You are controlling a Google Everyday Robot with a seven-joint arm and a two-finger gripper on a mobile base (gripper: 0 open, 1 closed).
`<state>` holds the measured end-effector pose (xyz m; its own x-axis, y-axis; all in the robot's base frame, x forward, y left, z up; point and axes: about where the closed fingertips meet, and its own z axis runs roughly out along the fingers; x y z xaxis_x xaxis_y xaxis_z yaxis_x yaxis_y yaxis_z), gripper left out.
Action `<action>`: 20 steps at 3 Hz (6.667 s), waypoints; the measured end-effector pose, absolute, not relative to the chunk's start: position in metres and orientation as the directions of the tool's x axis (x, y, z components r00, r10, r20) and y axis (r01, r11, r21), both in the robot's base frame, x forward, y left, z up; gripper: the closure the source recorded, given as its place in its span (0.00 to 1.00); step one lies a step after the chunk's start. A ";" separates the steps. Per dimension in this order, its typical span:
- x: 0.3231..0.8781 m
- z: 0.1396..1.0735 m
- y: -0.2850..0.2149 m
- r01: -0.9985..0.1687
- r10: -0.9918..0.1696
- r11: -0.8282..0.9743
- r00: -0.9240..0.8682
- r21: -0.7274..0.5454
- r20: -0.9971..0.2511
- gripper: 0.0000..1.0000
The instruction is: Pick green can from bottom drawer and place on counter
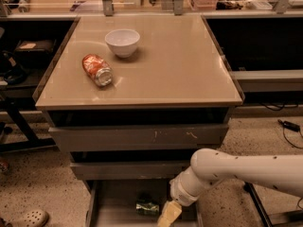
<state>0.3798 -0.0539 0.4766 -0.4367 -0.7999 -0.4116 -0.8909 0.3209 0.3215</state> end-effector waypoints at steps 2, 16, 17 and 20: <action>0.372 0.453 -0.046 -0.883 -0.776 0.306 -0.447 0.355 -0.445 0.00; 0.468 0.155 0.020 -0.898 -0.672 0.335 -0.439 0.285 -0.596 0.00; 0.471 0.146 0.019 -0.899 -0.672 0.331 -0.438 0.287 -0.598 0.00; 0.460 0.144 0.020 -0.887 -0.656 0.359 -0.461 0.291 -0.597 0.41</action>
Offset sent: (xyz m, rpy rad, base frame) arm -0.0148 0.0155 -0.0524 0.1335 0.0246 -0.0125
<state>0.4597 0.0197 0.1442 -0.4613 -0.6561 -0.5972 -0.8869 0.3590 0.2907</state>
